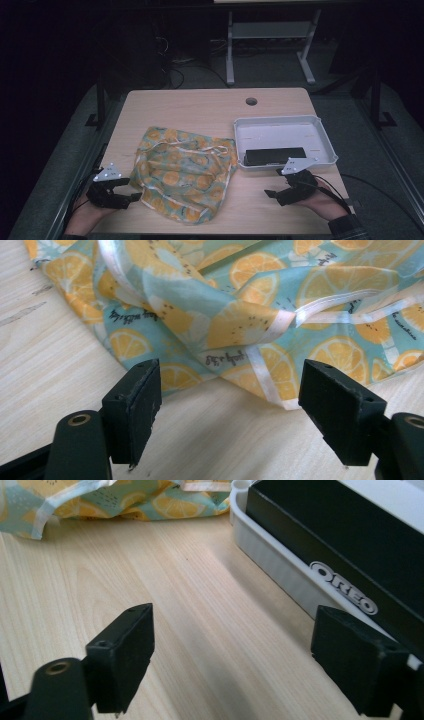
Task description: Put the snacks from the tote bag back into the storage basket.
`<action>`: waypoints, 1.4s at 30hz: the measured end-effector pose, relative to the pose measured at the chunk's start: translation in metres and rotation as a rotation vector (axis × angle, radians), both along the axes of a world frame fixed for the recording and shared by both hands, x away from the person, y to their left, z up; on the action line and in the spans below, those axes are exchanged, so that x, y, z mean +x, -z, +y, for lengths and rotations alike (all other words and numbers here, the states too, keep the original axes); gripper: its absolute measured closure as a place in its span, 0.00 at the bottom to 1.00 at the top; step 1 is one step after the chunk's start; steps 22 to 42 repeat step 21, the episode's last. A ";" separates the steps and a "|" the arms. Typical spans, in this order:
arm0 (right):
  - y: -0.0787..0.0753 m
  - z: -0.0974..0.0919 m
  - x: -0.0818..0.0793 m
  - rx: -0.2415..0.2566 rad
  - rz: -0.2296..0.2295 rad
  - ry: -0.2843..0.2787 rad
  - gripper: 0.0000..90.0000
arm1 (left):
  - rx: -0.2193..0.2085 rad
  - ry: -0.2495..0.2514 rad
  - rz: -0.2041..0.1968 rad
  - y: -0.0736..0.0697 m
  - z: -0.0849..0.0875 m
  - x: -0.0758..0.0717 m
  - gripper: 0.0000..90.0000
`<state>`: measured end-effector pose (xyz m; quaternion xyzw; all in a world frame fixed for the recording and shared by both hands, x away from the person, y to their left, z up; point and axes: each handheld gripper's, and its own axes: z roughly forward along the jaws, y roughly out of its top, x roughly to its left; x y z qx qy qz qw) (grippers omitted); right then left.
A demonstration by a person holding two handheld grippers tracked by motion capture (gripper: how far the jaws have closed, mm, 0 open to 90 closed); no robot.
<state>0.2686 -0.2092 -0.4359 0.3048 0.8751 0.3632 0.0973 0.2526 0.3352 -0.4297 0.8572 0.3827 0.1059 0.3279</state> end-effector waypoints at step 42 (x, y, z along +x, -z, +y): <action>0.019 0.012 0.003 -0.068 0.040 -0.078 0.17 | 0.010 0.033 0.002 0.003 -0.002 -0.005 0.28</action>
